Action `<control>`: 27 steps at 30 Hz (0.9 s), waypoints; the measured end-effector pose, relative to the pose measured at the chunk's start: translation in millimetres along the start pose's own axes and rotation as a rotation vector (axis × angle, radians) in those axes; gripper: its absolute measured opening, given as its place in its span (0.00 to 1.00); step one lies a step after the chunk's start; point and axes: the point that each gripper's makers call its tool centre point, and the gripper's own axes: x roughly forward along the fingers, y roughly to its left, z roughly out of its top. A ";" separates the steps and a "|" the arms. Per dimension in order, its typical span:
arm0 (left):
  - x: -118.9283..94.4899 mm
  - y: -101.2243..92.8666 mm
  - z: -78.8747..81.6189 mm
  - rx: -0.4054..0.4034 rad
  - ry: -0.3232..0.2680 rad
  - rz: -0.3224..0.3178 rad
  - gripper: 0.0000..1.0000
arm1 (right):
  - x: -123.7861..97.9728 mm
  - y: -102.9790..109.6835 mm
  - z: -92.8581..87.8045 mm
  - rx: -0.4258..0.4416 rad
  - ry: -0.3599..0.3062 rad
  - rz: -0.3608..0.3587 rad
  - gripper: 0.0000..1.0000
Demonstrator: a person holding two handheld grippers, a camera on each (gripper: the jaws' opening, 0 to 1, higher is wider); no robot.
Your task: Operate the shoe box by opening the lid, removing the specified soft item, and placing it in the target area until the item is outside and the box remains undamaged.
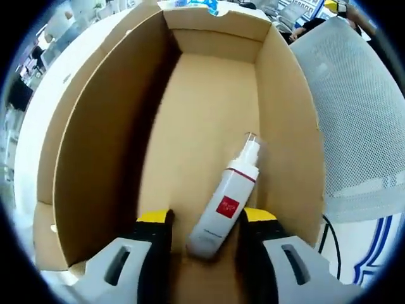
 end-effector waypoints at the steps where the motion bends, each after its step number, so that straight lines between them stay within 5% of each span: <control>1: 1.1 -3.7 0.4 0.013 0.002 -0.011 0.31 | 0.1 0.1 0.0 0.000 0.000 0.000 0.95; 10: 2.5 -1.7 -1.9 0.090 0.044 0.022 0.28 | 2.2 4.0 -0.5 0.006 -0.005 0.009 0.95; 18: 2.3 -6.8 -4.7 0.049 0.101 0.021 0.24 | 2.1 3.9 -1.4 0.017 -0.008 0.012 0.94; 27: -4.0 -8.1 -0.7 -0.015 0.090 0.021 0.21 | 3.2 5.8 -1.4 0.025 -0.012 0.019 0.94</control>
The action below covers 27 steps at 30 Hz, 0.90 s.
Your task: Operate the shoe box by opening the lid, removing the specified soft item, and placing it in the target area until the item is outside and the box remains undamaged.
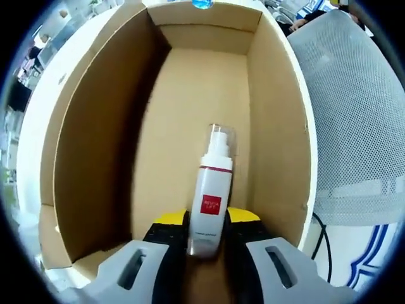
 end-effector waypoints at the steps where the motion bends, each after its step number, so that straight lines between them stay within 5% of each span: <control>1: -0.2 -0.8 -0.3 -0.009 0.003 -0.006 0.20 | 0.1 0.2 0.3 0.000 -0.001 0.001 0.94; 11: -8.0 -10.7 -1.8 -0.098 0.020 -0.047 0.19 | 0.9 1.2 3.4 0.000 -0.008 0.006 0.93; 27: -24.8 -1.3 -1.8 -0.095 -0.029 0.053 0.19 | 6.4 12.8 8.2 -0.006 -0.011 0.048 0.92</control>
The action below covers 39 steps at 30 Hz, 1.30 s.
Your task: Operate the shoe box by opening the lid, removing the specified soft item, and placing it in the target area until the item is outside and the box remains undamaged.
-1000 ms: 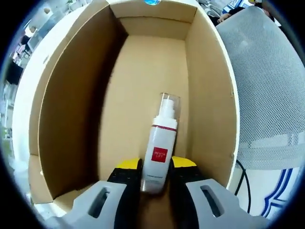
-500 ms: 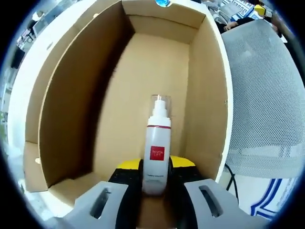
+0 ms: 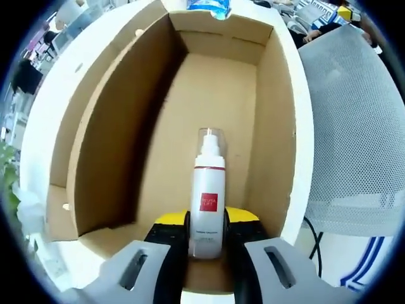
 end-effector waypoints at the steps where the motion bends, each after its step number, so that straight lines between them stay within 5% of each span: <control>1: -2.3 0.4 1.8 -0.002 -0.010 0.007 0.19 | 0.5 0.8 0.4 -0.001 0.000 0.003 0.91; 22: -45.3 -2.4 28.1 0.024 -0.156 0.129 0.19 | 20.6 21.7 15.6 -0.033 -0.008 0.098 0.81; 39: -78.4 -24.2 59.6 0.074 -0.270 0.198 0.19 | 41.5 49.4 30.8 0.017 -0.021 0.217 0.71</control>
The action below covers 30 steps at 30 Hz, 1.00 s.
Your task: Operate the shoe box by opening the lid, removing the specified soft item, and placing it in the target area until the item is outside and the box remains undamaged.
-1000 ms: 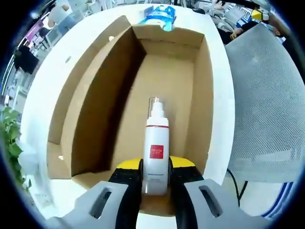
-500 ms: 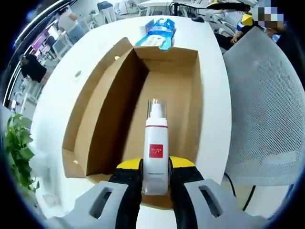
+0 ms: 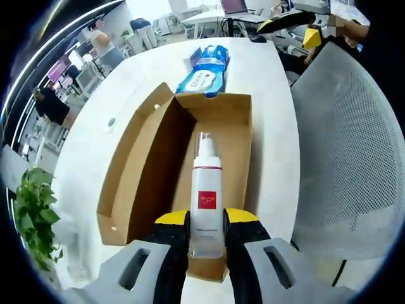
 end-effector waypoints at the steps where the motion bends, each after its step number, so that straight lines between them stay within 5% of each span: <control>1: -0.6 -1.2 1.9 0.001 -0.005 0.001 0.19 | 0.7 0.7 0.6 0.004 -0.001 0.005 0.70; 30: -3.9 -37.7 85.8 0.173 -0.187 0.015 0.19 | 16.7 20.5 12.9 0.112 -0.039 0.105 0.60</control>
